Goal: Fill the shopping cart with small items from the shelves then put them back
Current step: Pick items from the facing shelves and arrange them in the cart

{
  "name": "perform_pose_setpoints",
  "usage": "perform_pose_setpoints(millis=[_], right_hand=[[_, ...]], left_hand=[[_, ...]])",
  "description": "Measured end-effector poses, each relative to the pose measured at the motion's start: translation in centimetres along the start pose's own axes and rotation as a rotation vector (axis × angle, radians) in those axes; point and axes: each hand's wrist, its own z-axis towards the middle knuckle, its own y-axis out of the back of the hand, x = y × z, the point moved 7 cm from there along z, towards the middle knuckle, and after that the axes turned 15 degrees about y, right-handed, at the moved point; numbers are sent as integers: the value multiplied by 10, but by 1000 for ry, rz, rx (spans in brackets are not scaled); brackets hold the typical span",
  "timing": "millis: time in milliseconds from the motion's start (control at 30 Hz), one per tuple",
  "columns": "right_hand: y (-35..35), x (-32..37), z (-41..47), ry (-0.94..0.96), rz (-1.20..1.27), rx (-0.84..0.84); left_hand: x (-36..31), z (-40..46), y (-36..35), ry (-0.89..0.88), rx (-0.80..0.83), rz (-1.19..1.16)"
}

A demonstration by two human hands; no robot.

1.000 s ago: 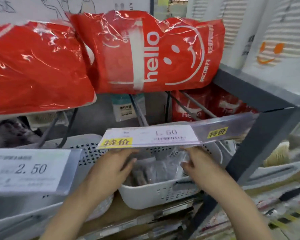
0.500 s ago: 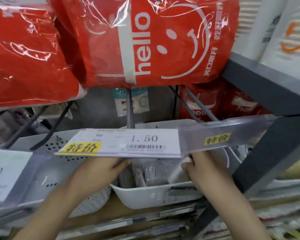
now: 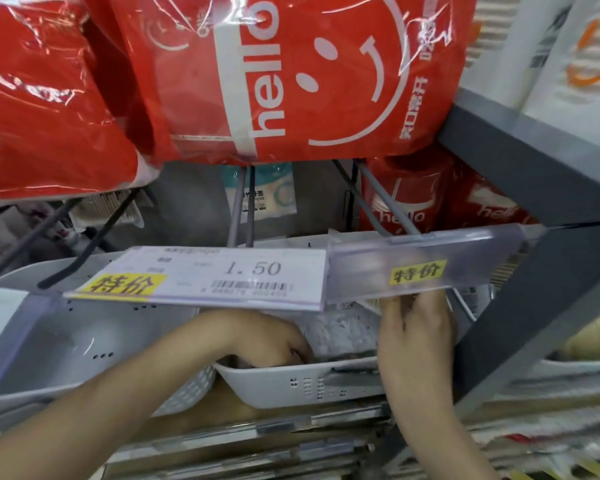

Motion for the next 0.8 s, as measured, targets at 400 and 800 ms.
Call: perform_pose_setpoints(millis=[400, 800], right_hand=[[-4, -3, 1, 57, 13, 64], [-9, -3, -2, 93, 64, 150]], left_hand=[[-3, 20, 2, -8, -247, 93], [41, -49, 37, -123, -449, -478]])
